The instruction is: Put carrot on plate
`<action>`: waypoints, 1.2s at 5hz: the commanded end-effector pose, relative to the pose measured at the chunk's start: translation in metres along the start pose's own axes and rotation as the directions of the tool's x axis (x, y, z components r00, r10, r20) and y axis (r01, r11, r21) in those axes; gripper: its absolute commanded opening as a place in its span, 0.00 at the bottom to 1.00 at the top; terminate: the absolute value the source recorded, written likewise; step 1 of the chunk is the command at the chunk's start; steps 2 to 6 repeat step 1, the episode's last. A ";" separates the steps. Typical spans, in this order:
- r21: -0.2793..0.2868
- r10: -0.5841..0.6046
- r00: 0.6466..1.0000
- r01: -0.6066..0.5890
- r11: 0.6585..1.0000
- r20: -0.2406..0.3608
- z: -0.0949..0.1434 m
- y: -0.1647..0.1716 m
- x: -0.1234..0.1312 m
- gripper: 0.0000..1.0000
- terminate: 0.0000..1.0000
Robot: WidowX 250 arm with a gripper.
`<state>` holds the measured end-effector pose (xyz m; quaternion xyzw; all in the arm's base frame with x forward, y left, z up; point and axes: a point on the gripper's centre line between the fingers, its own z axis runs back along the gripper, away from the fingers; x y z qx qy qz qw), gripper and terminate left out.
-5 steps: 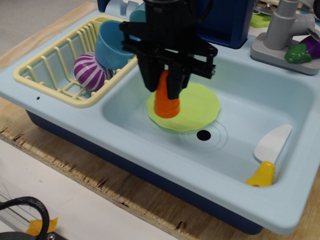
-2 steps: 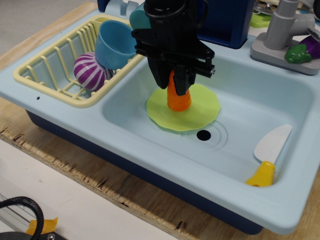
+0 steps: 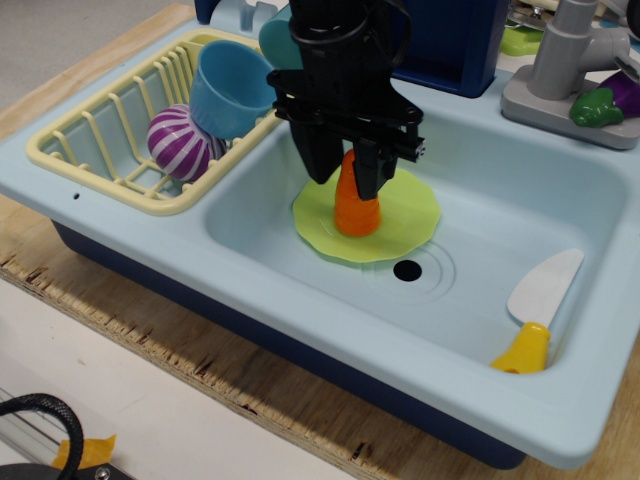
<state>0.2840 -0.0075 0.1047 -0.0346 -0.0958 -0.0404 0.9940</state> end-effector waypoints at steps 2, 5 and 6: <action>0.003 0.005 0.999 -0.005 1.000 0.039 0.010 0.002 0.007 1.00 1.00; 0.003 0.005 0.999 -0.005 1.000 0.039 0.010 0.002 0.007 1.00 1.00; 0.003 0.005 0.999 -0.005 1.000 0.039 0.010 0.002 0.007 1.00 1.00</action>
